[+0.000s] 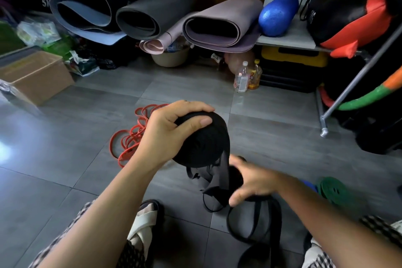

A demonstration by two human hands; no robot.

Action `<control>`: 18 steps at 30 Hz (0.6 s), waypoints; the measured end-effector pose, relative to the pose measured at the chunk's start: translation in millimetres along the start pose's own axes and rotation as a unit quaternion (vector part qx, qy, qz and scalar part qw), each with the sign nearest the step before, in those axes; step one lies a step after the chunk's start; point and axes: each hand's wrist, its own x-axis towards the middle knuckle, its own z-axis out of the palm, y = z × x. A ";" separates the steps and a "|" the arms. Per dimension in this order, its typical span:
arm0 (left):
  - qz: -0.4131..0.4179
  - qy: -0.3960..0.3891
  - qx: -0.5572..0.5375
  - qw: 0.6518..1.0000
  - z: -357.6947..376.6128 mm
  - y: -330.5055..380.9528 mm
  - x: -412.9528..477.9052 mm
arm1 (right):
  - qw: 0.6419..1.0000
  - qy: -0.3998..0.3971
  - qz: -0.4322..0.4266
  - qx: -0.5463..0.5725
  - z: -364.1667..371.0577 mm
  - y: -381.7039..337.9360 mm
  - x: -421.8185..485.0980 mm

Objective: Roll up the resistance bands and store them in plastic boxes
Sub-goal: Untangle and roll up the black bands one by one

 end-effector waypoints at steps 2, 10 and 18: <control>-0.022 0.020 -0.029 0.999 -6.8 -2.2 -1.3 | 0.996 0.065 0.054 -0.042 22.2 2.2 12.5; -0.037 -0.018 0.149 0.988 -43.1 -31.9 -7.0 | 0.974 0.186 0.053 -0.120 -1.3 -24.2 0.7; 0.015 -0.146 0.323 0.935 -17.5 -62.8 -31.4 | 0.943 0.265 -0.141 0.146 -59.8 -51.9 -50.5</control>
